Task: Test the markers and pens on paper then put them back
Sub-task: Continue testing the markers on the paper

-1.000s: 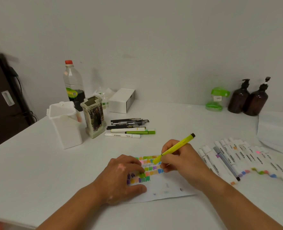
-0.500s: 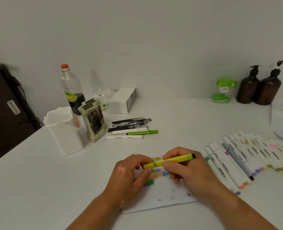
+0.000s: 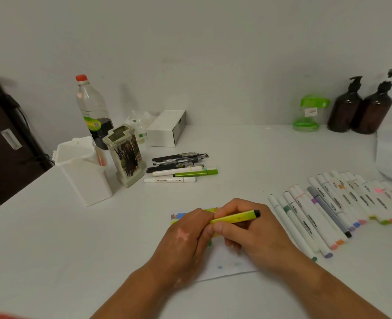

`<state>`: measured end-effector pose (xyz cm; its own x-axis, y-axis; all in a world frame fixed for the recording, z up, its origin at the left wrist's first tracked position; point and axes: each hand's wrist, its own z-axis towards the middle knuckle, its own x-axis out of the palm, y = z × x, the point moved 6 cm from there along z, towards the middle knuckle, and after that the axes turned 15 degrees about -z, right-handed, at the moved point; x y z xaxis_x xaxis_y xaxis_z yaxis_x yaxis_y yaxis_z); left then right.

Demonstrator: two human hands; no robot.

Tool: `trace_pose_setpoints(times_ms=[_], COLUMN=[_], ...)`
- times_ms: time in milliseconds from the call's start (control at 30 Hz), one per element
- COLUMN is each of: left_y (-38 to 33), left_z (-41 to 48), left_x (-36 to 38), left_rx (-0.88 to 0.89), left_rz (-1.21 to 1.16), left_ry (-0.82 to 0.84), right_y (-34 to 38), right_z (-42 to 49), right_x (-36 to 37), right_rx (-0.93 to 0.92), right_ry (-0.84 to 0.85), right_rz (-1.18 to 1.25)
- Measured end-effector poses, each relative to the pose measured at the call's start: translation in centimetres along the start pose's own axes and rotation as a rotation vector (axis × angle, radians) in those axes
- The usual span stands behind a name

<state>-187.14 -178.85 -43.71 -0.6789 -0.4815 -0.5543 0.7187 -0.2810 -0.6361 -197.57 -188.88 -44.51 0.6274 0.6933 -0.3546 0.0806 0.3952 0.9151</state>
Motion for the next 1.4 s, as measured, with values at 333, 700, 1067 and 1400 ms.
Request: trace_pose_setpoints(times_ms=[333,700,1067,1400], left_y=[2.3,4.1,4.2,4.3], left_z=[-0.7,-1.3,-1.4,-1.5], left_x=[-1.7,-0.4,-0.5,-0.4], left_rx=[-0.12,-0.303,-0.31,-0.335], left_rz=[0.144,0.323,0.298,0.286], left_ry=[0.006,0.279,0.273,0.286], right_y=[-1.4,-1.7,-1.1,-1.3], right_z=[0.2,-0.4,-0.7,-0.5], right_x=[-1.3,0.2,0.5,0.3], right_rx=[0.154,0.2,0.191,0.195], right_ry=[-0.117,0.033,0.06,0.034], right_rz=[0.192,-0.382,-0.47,-0.557])
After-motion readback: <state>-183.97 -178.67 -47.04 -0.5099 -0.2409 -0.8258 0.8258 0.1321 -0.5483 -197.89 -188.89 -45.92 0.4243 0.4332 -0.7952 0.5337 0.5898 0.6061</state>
